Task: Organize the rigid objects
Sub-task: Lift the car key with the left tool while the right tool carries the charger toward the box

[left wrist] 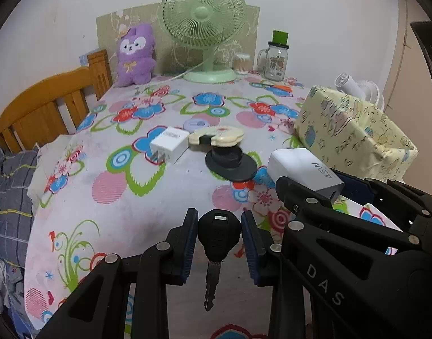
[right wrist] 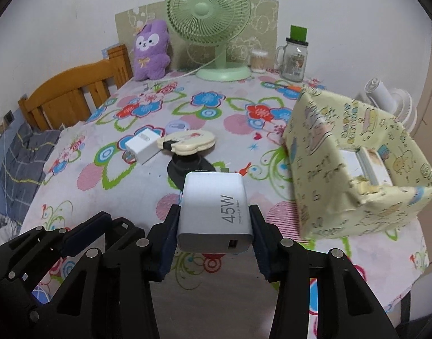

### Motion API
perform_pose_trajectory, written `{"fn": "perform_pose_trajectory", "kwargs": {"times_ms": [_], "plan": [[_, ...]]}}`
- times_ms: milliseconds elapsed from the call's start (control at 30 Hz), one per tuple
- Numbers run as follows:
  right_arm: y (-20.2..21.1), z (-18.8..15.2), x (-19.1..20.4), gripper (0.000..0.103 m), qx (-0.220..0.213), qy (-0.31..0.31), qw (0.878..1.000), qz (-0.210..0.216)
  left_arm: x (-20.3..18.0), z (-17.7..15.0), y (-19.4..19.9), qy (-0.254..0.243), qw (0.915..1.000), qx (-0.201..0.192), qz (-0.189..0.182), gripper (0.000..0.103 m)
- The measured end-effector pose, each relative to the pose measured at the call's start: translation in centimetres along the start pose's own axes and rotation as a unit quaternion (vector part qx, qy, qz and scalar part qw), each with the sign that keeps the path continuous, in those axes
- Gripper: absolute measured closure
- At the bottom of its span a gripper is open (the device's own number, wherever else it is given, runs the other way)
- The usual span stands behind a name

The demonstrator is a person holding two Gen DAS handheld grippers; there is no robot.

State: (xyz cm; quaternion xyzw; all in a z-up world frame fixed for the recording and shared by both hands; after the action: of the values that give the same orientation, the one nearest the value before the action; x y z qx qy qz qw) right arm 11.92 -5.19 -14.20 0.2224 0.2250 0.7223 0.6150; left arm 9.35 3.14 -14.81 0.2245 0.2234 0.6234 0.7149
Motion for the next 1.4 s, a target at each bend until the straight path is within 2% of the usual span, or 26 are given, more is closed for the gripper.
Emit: {"fn": "perform_pose_trajectory", "kwargs": {"times_ms": [633, 1400], "plan": [[4.3, 3.4, -2.7, 0.053, -0.042, -0.008, 0.999, 0.002, -3.5, 3.9, 3.3, -0.018, 0.9990, -0.039, -0.006, 0.072], [6.3, 6.7, -9.4, 0.053, -0.071, -0.036, 0.997, -0.021, -9.7, 8.3, 3.2, -0.051, 0.9962, -0.061, -0.035, 0.072]]}}
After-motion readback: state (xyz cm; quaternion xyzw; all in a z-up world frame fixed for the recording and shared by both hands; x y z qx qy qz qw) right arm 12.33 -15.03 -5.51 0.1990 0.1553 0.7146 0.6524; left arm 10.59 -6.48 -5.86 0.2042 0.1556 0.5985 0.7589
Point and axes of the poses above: each gripper's, at about its wrist camera, not at the fingertips, and y roughly against the way its jaws point, x to its left, z to its top, the point moved 7 cm from there along -y, roughly the way its jaws point, and after that the axes turned 10 degrees about -x, right-handed, at the moved point
